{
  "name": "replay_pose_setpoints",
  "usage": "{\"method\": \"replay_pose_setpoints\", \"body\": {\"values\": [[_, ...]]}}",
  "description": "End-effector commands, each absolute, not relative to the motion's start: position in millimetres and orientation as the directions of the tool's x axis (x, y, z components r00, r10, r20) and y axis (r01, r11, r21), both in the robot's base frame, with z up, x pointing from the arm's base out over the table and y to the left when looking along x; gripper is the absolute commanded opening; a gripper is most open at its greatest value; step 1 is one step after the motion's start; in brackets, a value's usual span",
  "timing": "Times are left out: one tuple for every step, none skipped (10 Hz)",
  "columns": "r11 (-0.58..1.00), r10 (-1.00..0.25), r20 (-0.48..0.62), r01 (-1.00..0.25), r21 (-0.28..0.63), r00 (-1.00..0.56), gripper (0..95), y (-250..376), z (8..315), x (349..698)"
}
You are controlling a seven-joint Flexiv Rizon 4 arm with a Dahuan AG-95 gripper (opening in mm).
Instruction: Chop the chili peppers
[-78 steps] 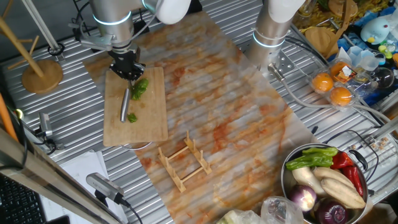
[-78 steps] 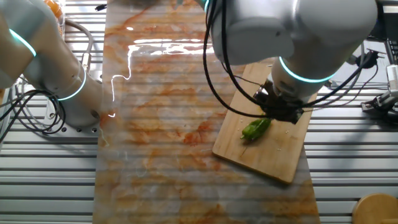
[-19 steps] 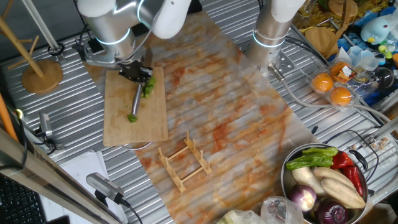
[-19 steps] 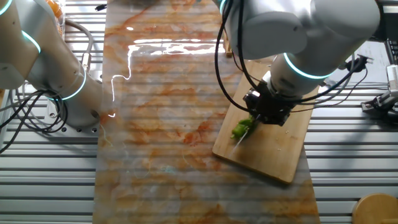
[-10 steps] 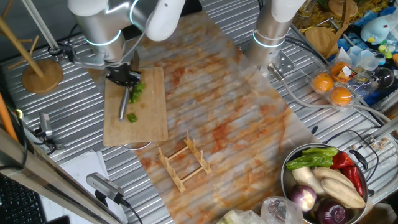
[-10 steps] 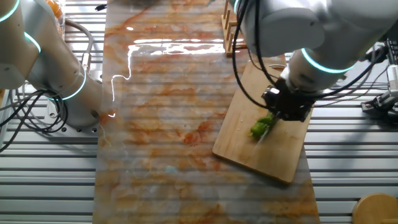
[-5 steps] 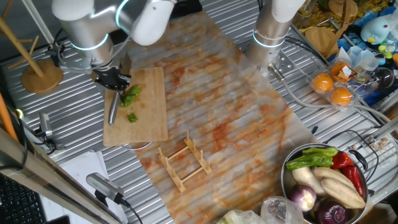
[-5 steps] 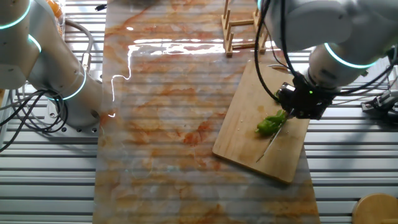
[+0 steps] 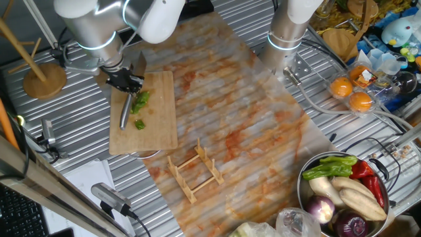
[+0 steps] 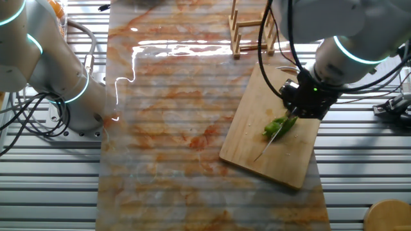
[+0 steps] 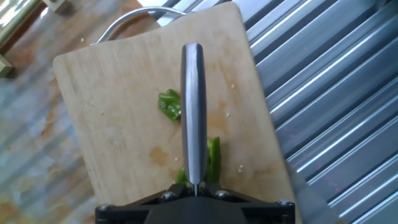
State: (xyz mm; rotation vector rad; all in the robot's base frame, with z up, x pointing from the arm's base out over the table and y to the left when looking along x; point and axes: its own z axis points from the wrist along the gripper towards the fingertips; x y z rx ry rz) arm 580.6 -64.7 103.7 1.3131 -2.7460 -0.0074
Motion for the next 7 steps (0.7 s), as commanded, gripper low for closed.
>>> {"method": "replay_pose_setpoints", "body": {"values": [[0.643, -0.765, 0.078, -0.766, 0.032, -0.639, 0.0, -65.4, 104.3, 582.0], [0.646, -0.762, 0.072, -0.762, 0.032, -0.643, 0.0, -66.2, 103.2, 585.8], [0.649, -0.761, 0.065, -0.76, 0.039, -0.646, 0.0, -66.6, 102.1, 586.4], [0.65, -0.76, 0.063, -0.759, 0.045, -0.647, 0.0, -66.6, 101.2, 585.6], [0.655, -0.756, 0.057, -0.754, 0.053, -0.652, 0.0, -66.7, 99.3, 583.3], [0.658, -0.753, 0.052, -0.751, 0.057, -0.656, 0.0, -66.9, 98.1, 581.2], [0.661, -0.751, 0.047, -0.748, 0.062, -0.659, 0.0, -67.3, 96.1, 577.4]]}}
